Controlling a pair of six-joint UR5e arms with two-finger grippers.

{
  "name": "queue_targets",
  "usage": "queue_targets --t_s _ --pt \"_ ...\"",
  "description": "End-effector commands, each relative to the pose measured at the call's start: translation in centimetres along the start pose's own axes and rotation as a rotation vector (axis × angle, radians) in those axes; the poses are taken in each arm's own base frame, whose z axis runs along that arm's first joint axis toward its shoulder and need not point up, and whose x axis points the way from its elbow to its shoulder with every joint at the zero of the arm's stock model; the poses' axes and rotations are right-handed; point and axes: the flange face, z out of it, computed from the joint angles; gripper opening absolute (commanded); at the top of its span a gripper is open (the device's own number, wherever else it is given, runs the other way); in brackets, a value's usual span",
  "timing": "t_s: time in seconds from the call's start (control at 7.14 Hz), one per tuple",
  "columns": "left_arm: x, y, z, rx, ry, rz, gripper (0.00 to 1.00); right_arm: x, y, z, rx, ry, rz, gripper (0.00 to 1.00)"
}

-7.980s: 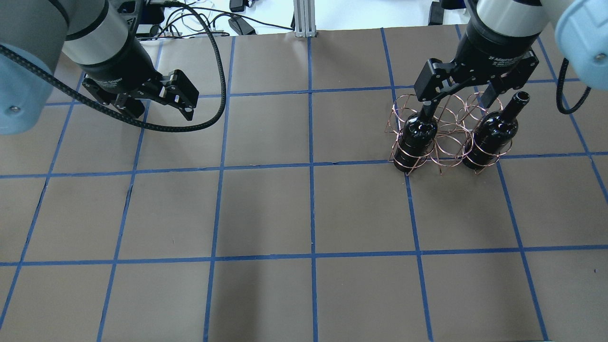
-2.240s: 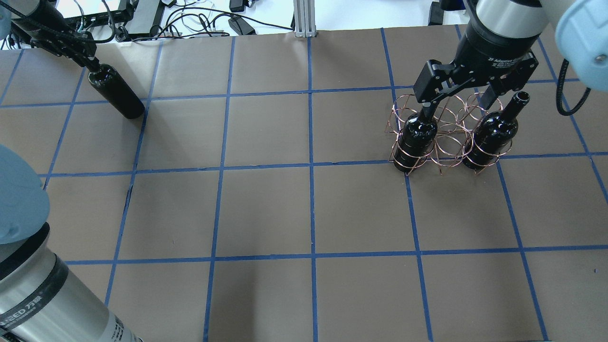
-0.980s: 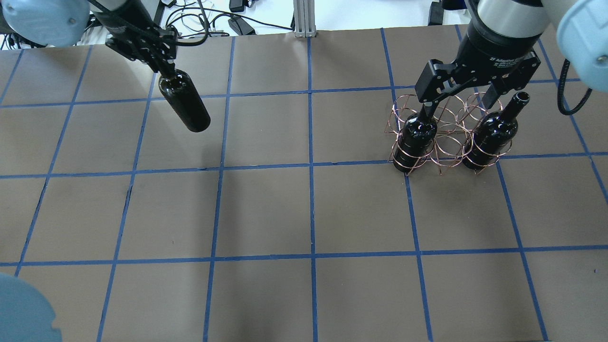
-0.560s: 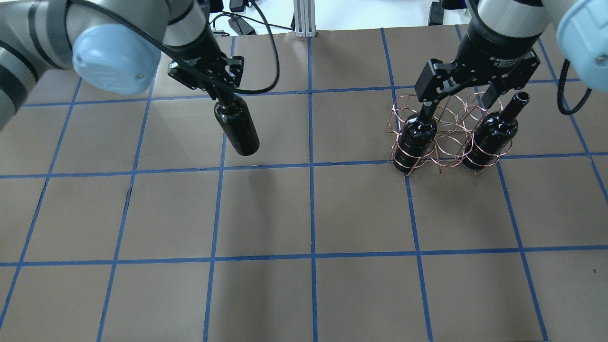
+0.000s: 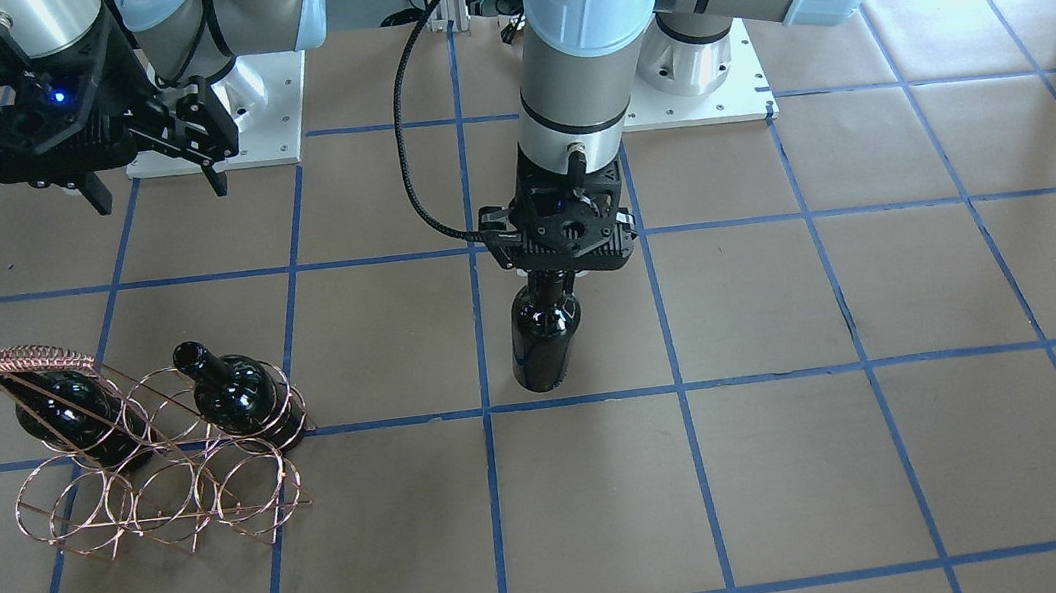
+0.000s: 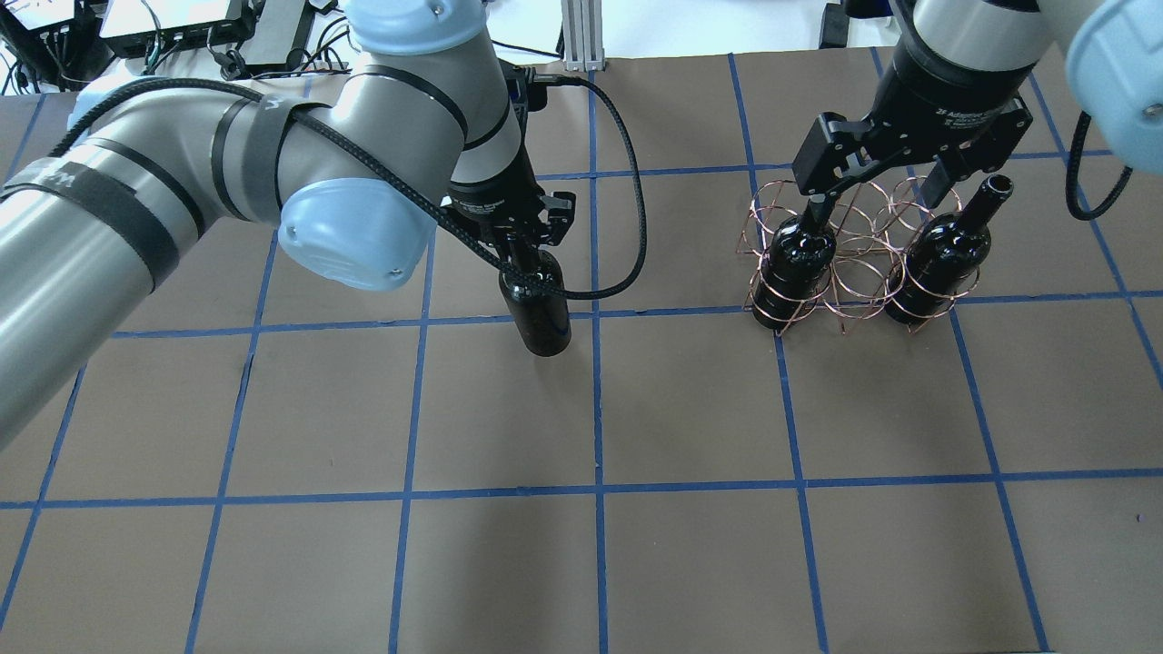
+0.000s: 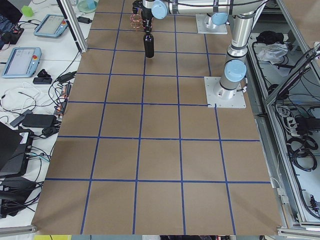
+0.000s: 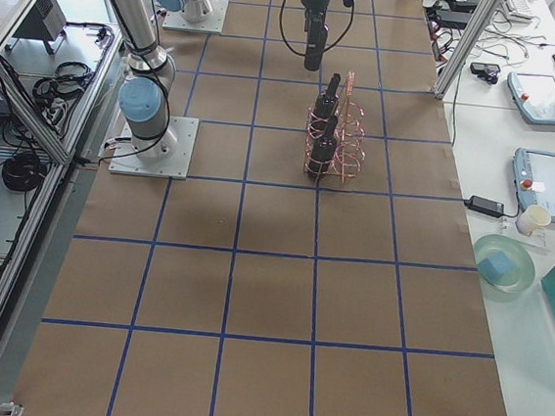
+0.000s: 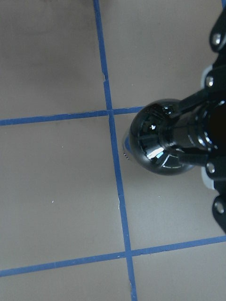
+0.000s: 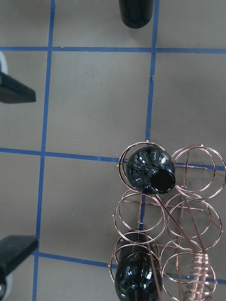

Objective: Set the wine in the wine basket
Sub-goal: 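Carry the bottle with the left gripper toward the table center and lower it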

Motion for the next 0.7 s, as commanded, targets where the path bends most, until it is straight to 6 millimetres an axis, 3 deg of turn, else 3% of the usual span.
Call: queue_targets --t_s 0.0,0.28,0.42,0.56 --pt "0.94 -0.16 1.08 0.006 0.004 0.015 0.0 -0.08 0.07 -0.13 0.004 -0.004 0.01 1.0" --pt "1.12 -0.1 1.07 0.007 0.006 0.018 0.0 -0.06 0.17 -0.02 -0.007 -0.002 0.015 1.0" --pt "1.12 -0.1 1.2 0.003 0.005 0.018 0.21 0.11 -0.11 -0.03 0.005 -0.001 0.018 1.0" --pt "1.13 -0.08 1.09 0.005 0.007 0.014 0.86 -0.13 0.14 -0.2 0.005 -0.001 0.038 1.0"
